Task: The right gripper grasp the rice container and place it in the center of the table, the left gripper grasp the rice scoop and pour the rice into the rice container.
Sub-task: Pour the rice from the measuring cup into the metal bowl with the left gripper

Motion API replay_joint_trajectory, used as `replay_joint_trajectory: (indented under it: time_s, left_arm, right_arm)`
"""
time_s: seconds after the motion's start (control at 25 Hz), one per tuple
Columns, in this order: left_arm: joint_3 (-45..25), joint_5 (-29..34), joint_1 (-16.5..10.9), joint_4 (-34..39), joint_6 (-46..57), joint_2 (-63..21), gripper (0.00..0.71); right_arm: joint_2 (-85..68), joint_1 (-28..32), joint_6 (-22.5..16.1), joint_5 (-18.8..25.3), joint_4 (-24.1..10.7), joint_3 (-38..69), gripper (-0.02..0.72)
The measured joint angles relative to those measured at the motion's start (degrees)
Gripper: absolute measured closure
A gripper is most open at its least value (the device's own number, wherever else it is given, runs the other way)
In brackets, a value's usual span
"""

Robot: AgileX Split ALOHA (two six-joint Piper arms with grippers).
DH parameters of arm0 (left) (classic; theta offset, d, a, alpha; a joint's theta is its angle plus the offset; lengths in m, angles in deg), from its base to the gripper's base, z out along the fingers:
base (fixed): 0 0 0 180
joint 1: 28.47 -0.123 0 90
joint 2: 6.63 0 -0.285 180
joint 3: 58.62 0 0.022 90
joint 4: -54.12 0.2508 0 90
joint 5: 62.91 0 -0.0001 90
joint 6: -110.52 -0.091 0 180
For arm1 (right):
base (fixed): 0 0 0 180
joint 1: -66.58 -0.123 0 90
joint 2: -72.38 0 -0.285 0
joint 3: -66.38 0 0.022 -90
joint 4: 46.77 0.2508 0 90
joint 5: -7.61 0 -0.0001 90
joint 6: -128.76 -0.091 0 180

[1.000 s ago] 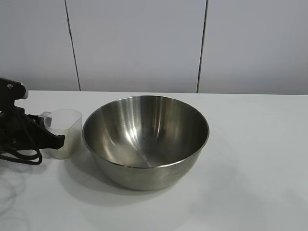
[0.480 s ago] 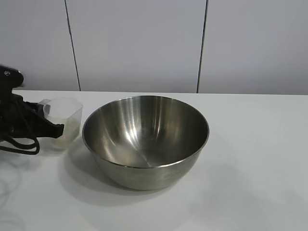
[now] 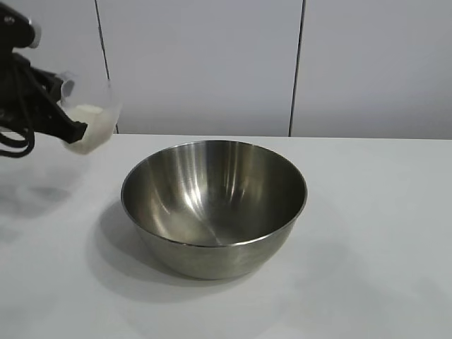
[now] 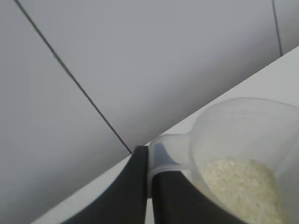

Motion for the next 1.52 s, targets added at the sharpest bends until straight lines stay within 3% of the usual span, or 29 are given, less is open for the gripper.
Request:
replay_joint_trajectory:
  time_s: [0.28, 0.52, 0.68, 0.84, 1.36, 1.52]
  left_arm:
    - [10.53, 18.84, 10.57, 0.70, -21.82, -0.89, 0.702]
    - [14.29, 25.58, 15.77, 1.32, -43.66, 3.57, 0.702]
    - [14.31, 24.10, 16.88, 6.52, -62.37, 7.43, 0.702]
    - [15.22, 20.75, 16.88, 13.84, -70.70, 10.26, 0.702]
    - [20.60, 20.65, 16.88, 45.91, -67.71, 11.66, 0.702]
    - [20.60, 20.96, 16.88, 50.30, -66.99, 11.66, 0.702]
  right_arm:
    - [0.00, 0.00, 0.00, 0.00, 0.00, 0.00, 0.114]
    - [0.00, 0.00, 0.00, 0.00, 0.00, 0.00, 0.114]
    - [0.00, 0.00, 0.00, 0.00, 0.00, 0.00, 0.114]
    - [0.00, 0.00, 0.00, 0.00, 0.00, 0.00, 0.114]
    - [0.00, 0.00, 0.00, 0.00, 0.00, 0.00, 0.114]
    - [0.00, 0.00, 0.00, 0.00, 0.00, 0.00, 0.114]
